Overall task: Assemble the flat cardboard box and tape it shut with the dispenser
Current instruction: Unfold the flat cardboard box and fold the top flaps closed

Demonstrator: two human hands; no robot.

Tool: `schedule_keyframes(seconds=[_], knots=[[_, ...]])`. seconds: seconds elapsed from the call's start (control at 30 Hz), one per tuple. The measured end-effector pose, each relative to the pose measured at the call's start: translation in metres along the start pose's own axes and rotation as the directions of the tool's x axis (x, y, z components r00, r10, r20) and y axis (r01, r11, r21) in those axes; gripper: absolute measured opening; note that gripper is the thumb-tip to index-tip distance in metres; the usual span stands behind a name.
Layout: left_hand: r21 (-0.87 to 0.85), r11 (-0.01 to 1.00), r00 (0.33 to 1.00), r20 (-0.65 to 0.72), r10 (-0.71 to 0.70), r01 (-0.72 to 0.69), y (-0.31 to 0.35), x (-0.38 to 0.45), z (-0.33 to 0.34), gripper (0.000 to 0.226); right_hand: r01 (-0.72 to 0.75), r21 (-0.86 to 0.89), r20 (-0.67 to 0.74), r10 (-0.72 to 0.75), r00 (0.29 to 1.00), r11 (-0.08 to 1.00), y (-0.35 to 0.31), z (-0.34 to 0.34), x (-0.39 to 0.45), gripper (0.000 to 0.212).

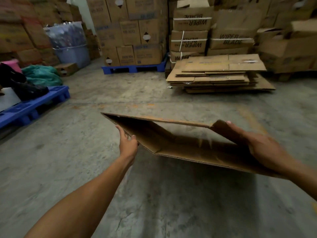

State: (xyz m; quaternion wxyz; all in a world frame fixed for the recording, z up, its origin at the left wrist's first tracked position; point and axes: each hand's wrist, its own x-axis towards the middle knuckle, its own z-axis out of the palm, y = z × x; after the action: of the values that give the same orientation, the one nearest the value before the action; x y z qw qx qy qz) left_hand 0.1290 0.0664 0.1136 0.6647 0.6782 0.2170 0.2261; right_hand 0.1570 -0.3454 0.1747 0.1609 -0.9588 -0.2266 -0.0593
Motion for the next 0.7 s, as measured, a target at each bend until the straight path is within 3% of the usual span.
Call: schedule_keyframes(seconds=[0.13, 0.27, 0.47, 0.63, 0.7], knots=[[0.100, 0.976, 0.980, 0.076, 0.186, -0.193, 0.053, 0.008, 0.007, 0.078, -0.074, -0.021, -0.222, 0.068, 0.973, 0.997, -0.009, -0.035, 0.042, 0.079], [0.289, 0.896, 0.940, 0.161, 0.301, -0.337, 0.108, 0.009, 0.008, 0.065, -0.222, 0.066, -0.279, 0.232, 0.932, 0.973, -0.022, -0.074, 0.081, 0.081], [0.522, 0.758, 0.919, 0.265, 0.292, -0.391, 0.180, 0.019, -0.002, 0.058, -0.284, 0.123, -0.201, 0.304, 0.931, 0.951, -0.032, -0.116, 0.134, 0.082], [0.696, 0.635, 0.939, 0.306, 0.158, -0.334, 0.195, 0.019, -0.015, 0.054, -0.430, -0.003, -0.009, 0.430, 0.903, 0.903, -0.031, -0.106, 0.145, 0.069], [0.705, 0.630, 0.938, 0.324, 0.124, -0.327, 0.192, 0.015, -0.015, 0.048, -0.461, -0.048, -0.008, 0.461, 0.887, 0.886, -0.028, -0.091, 0.143, 0.067]])
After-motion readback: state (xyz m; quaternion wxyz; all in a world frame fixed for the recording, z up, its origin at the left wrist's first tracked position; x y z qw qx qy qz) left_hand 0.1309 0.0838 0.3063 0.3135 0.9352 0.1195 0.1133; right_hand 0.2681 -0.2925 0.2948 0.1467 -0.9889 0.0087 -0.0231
